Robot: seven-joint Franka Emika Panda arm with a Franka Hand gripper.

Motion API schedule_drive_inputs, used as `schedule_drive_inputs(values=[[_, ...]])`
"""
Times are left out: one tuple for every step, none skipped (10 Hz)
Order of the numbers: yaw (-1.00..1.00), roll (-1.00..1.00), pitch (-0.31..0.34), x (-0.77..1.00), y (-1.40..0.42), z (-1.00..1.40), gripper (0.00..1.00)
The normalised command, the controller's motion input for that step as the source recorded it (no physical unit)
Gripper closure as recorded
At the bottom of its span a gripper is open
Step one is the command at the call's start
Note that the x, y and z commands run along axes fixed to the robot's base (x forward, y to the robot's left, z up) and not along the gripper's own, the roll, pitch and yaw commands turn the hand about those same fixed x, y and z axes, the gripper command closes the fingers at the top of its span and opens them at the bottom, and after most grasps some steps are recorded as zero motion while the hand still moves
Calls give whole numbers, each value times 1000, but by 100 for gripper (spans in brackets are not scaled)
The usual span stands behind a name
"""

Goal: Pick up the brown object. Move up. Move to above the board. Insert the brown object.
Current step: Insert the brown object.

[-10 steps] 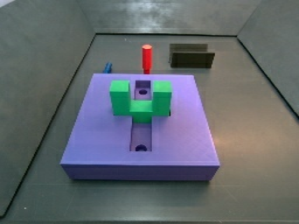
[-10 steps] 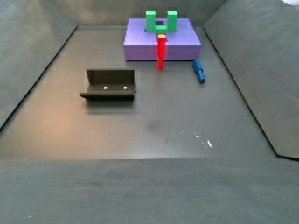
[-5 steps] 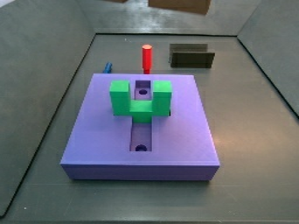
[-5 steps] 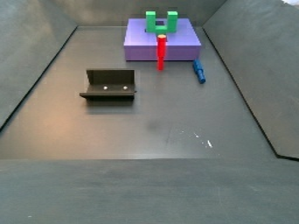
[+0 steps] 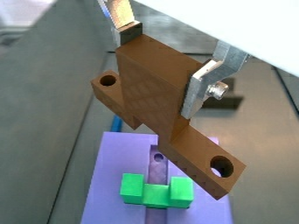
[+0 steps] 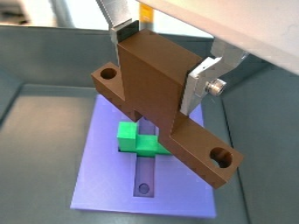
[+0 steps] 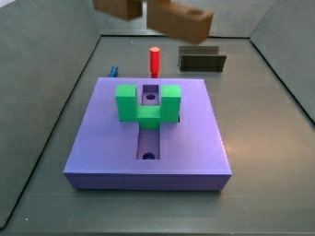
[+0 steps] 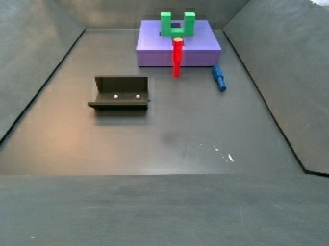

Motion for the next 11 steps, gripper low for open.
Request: schedule_drive_inputs(values=[[-943, 193, -11, 0, -114, -520, 100], [-949, 144, 0, 0, -151, -469, 100], [-957, 21, 0, 0, -257, -414, 100], [-943, 0, 0, 0, -249, -369, 100], [-894, -67, -19, 0, -186, -300, 100], [-809, -231, -109, 0, -114, -137, 100], [-740, -226, -86, 0, -137, -160, 100], [-814, -184, -97, 0, -151, -200, 100], [-829, -180, -96, 0, -146, -200, 100], [-800, -126, -43, 43, -149, -246, 100], [-734, -114, 0, 231, -114, -280, 100]])
